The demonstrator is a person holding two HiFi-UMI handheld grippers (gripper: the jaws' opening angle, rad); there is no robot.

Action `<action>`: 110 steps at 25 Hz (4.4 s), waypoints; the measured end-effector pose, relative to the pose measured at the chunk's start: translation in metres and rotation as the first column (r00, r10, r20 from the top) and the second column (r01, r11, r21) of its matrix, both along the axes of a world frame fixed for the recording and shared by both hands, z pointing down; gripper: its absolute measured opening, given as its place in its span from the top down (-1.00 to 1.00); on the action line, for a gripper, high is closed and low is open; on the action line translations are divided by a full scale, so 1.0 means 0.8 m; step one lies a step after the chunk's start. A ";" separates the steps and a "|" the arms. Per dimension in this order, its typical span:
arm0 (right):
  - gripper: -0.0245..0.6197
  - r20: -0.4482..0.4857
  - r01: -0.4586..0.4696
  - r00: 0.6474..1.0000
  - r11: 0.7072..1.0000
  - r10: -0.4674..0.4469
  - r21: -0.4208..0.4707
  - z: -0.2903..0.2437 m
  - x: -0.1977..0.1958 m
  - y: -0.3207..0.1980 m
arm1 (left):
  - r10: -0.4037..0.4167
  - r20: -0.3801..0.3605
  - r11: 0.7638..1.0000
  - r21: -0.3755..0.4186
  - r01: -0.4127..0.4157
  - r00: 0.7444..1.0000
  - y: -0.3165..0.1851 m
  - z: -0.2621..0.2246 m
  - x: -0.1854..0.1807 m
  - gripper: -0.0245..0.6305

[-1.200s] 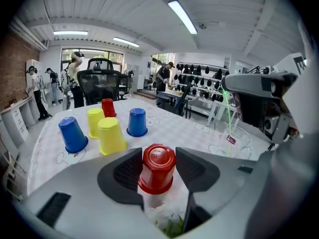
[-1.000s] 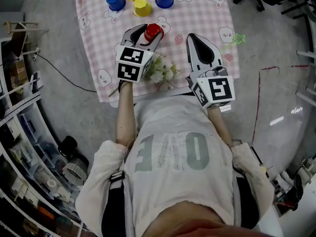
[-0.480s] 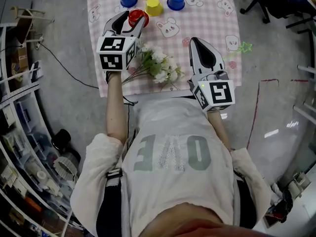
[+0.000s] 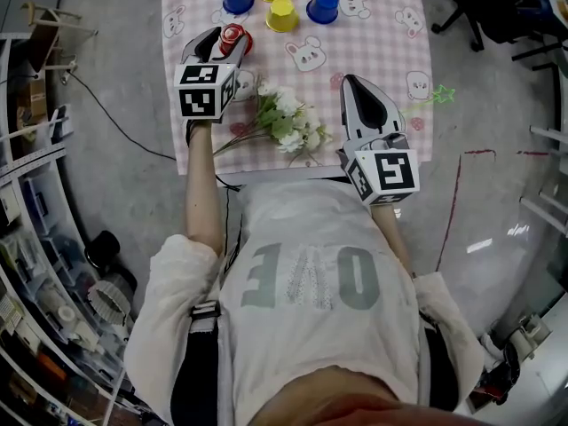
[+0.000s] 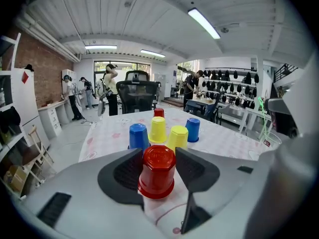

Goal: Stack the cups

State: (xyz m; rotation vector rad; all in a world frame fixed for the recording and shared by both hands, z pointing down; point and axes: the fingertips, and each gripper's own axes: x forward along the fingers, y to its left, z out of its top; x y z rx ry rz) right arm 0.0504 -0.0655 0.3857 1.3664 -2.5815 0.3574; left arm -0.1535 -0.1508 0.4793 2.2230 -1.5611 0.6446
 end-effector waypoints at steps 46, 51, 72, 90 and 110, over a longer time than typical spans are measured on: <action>0.83 0.017 -0.009 1.000 0.999 0.009 -0.039 0.012 0.002 0.001 | 0.081 0.247 0.997 -0.019 -0.078 0.966 -0.088 0.015 0.111 0.24; 0.83 0.030 -0.025 0.999 0.998 0.027 -0.049 0.017 0.007 0.001 | 0.103 0.246 0.994 -0.051 -0.093 0.964 -0.094 0.027 0.114 0.24; 0.83 0.027 -0.040 0.999 0.997 0.042 -0.060 0.019 0.014 0.002 | 0.034 0.108 0.998 0.043 -0.039 0.994 -0.023 -0.026 0.107 0.24; 0.83 0.008 -0.027 1.000 0.998 0.028 -0.057 0.020 0.009 0.004 | -0.001 0.158 1.000 -0.024 0.005 0.987 -0.005 0.032 0.082 0.24; 0.83 0.026 -0.002 1.000 0.999 0.003 -0.044 0.009 -0.002 0.008 | -0.031 0.086 0.997 0.070 0.025 0.996 0.013 -0.033 0.059 0.24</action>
